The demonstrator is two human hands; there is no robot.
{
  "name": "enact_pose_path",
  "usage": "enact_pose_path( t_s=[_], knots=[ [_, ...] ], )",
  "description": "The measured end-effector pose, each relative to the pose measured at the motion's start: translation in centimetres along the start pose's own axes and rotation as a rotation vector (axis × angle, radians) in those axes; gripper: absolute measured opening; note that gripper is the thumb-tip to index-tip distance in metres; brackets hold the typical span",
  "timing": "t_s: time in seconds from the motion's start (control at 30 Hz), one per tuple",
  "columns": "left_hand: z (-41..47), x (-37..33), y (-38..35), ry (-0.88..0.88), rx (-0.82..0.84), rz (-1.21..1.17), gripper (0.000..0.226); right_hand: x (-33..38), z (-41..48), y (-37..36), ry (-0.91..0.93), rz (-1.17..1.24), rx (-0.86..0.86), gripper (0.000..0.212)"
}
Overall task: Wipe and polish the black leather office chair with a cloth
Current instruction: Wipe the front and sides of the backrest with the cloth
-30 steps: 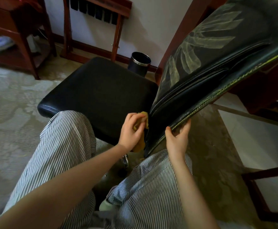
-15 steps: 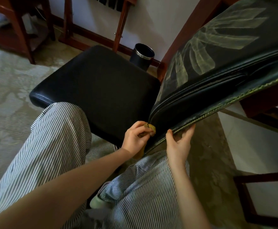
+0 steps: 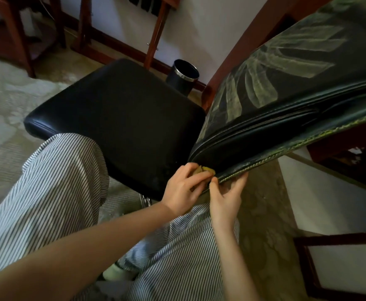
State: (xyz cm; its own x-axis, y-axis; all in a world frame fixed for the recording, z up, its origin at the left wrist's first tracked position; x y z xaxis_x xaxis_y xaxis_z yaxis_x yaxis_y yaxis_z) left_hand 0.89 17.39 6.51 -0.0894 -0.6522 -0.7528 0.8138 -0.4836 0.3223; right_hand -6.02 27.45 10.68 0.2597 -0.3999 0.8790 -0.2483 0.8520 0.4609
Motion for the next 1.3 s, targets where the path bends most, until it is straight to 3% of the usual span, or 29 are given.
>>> enact_pose_path(
  t_s=[0.2,0.43,0.53,0.7,0.9,1.13,1.3],
  knots=[
    [-1.7,1.0,-0.6,-0.057,0.094,0.140,0.030,-0.5,-0.2,0.2,-0.007,-0.031,-0.017,0.079],
    [-3.8,5.7,-1.9,0.211,0.421,0.192,0.029,-0.3,-0.4,0.2,-0.036,-0.003,0.030,0.079],
    [-3.0,6.5,0.4,0.359,0.293,0.054,0.026,0.0,-0.3,0.4,-0.039,0.014,0.060,0.079],
    [0.6,3.4,4.2,0.449,0.052,-0.238,0.024,2.4,-0.4,2.3,0.038,0.053,-0.022,0.082],
    [7.3,-5.9,8.2,0.198,-0.070,-0.434,0.026,10.0,0.4,6.9,0.313,0.127,-0.182,0.085],
    [19.1,-18.9,8.2,-0.222,0.149,-0.325,0.023,18.5,3.8,12.6,0.477,0.192,-0.301,0.079],
    [22.1,-22.4,5.5,-0.349,0.230,-0.300,0.028,19.9,5.1,13.5,0.463,0.211,-0.268,0.084]
  ],
)
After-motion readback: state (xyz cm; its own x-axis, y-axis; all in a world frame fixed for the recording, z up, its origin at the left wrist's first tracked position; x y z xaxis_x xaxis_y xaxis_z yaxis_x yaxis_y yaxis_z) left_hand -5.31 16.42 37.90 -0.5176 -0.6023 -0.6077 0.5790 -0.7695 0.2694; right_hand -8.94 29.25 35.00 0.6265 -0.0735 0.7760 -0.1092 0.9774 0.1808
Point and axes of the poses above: each hand's wrist, its own z-axis towards the middle knuckle, its own y-axis out of the back of the hand, x = y × z, the point moved 8 cm from there along z, towards the middle knuckle, and after that the axes turned 1 degree about -x, right-handed, at the moved point
